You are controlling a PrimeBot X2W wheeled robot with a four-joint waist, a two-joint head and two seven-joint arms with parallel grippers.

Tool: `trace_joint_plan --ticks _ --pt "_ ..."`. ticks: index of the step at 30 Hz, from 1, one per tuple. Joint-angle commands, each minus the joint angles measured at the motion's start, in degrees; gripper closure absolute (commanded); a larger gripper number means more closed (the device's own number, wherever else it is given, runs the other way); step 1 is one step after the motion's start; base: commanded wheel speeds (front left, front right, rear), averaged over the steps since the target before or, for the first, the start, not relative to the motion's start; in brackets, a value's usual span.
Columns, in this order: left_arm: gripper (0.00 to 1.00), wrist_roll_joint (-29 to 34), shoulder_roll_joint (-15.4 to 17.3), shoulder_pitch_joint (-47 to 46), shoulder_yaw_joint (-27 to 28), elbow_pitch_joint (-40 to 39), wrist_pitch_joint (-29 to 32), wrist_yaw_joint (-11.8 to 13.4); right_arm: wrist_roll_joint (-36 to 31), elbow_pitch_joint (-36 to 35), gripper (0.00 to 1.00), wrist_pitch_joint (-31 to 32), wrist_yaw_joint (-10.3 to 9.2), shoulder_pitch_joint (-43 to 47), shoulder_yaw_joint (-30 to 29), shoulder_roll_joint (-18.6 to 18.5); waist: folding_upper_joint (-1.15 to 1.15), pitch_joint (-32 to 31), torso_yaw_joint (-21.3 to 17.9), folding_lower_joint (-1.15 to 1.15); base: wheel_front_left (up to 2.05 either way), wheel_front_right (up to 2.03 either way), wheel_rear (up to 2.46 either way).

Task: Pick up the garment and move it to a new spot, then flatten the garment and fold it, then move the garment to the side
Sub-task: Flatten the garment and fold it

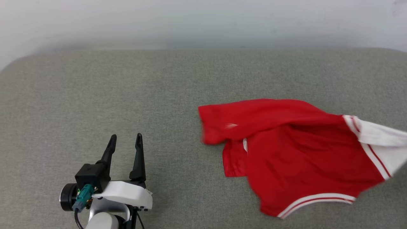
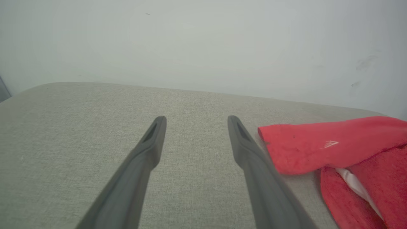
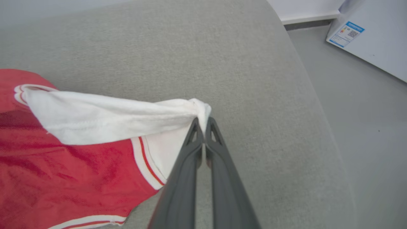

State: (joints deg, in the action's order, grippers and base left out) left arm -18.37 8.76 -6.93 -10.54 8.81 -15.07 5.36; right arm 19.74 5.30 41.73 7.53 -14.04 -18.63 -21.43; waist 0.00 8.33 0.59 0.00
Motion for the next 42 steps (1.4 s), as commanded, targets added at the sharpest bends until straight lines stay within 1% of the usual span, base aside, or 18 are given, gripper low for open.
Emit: trace_joint_plan --ticks 1,5,8,12,13,16,17,18,21,26,28,29,31,32,36,42 --pt "0.00 0.3 0.3 -0.3 0.3 -0.4 -0.1 -0.3 0.1 3.0 1.00 -0.3 -0.07 1.7 -3.7 0.1 0.00 1.2 -0.6 0.00 0.00 0.00 0.00" --pt "0.00 0.5 0.8 -1.1 0.7 -0.4 -0.1 -0.6 0.5 9.8 1.00 -1.3 -0.07 3.2 -9.8 2.3 0.00 2.9 -1.2 0.00 0.00 0.00 0.00" --pt "0.00 0.5 0.9 -1.7 0.8 -0.2 -0.1 -0.7 0.6 14.9 1.00 -3.1 -0.07 3.7 -11.9 4.3 0.00 3.8 -1.5 0.00 0.00 0.00 0.00" --pt "0.00 0.7 1.1 -2.1 0.9 0.1 -0.1 -0.8 1.3 20.0 1.00 -7.1 -0.07 2.6 -12.0 6.2 0.00 4.4 -1.5 0.00 0.00 0.00 0.00" --pt "0.00 0.7 1.1 -2.1 0.9 0.1 -0.1 -0.8 1.3 20.0 1.00 -7.1 -0.07 2.6 -12.0 6.2 0.00 4.4 -1.5 0.00 0.00 0.00 0.00" --pt "0.00 0.8 1.2 -2.2 1.0 0.3 -0.1 -0.8 1.2 22.2 1.00 -11.2 -0.06 1.1 -11.2 7.0 0.00 4.3 -1.5 0.00 0.00 0.00 0.00" --pt "0.00 0.8 1.2 -2.1 0.9 0.4 -0.1 -0.8 1.4 22.2 0.65 -12.8 -0.06 0.7 -10.8 7.1 0.00 4.1 -1.5 0.00 0.00 0.00 0.00" --pt "0.00 0.8 1.2 -2.0 0.8 0.7 -0.1 -0.9 1.4 21.7 0.00 -16.1 -0.06 0.2 -10.0 7.1 0.00 3.5 -1.3 0.00 0.00 0.00 0.00" --pt "0.00 0.7 1.0 -1.2 0.6 1.1 -0.1 -0.7 0.1 19.8 0.00 -20.6 -0.06 0.7 -8.3 7.6 0.00 2.1 -1.0 0.00 0.00 0.00 0.00" --pt "0.00 0.3 0.9 -0.1 0.5 1.7 -0.1 -0.6 -3.4 12.5 0.00 -28.8 -0.06 2.7 -6.8 9.5 0.00 -1.1 -0.5 0.00 0.00 0.00 0.00" --pt "0.00 0.2 0.9 0.5 0.4 1.8 -0.1 -0.4 -5.3 9.3 0.00 -31.2 -0.06 3.6 -6.2 11.1 0.00 -2.4 -0.4 0.00 0.00 0.00 0.00" --pt "0.00 0.2 0.9 0.5 0.4 1.8 -0.1 -0.4 -5.3 9.3 0.00 -31.2 -0.06 3.6 -6.2 11.1 0.00 -2.4 -0.4 0.00 0.00 0.00 0.00" --pt "0.00 0.1 1.0 1.0 0.3 1.9 0.1 -0.4 -7.2 5.8 0.00 -33.4 -0.06 4.5 -5.4 12.9 0.00 -3.4 -0.3 0.00 0.00 0.00 0.00" --pt "0.00 0.0 1.1 1.9 0.2 1.9 0.3 -0.3 -9.4 0.9 0.00 -35.6 -0.06 6.6 -3.8 15.0 0.00 -4.8 -0.3 0.00 0.00 0.00 0.00" --pt "0.00 -0.4 1.6 2.9 0.2 1.8 0.6 -0.1 -10.7 -5.5 0.00 -36.5 -0.06 9.6 -0.6 17.3 0.00 -6.3 -0.4 0.00 0.00 0.00 0.00" --pt "0.00 -0.5 2.1 3.9 -0.1 1.5 1.3 0.1 -11.6 -13.3 0.00 -34.7 -0.06 14.4 4.2 18.5 0.00 -7.6 -0.6 0.00 0.00 0.00 0.00"
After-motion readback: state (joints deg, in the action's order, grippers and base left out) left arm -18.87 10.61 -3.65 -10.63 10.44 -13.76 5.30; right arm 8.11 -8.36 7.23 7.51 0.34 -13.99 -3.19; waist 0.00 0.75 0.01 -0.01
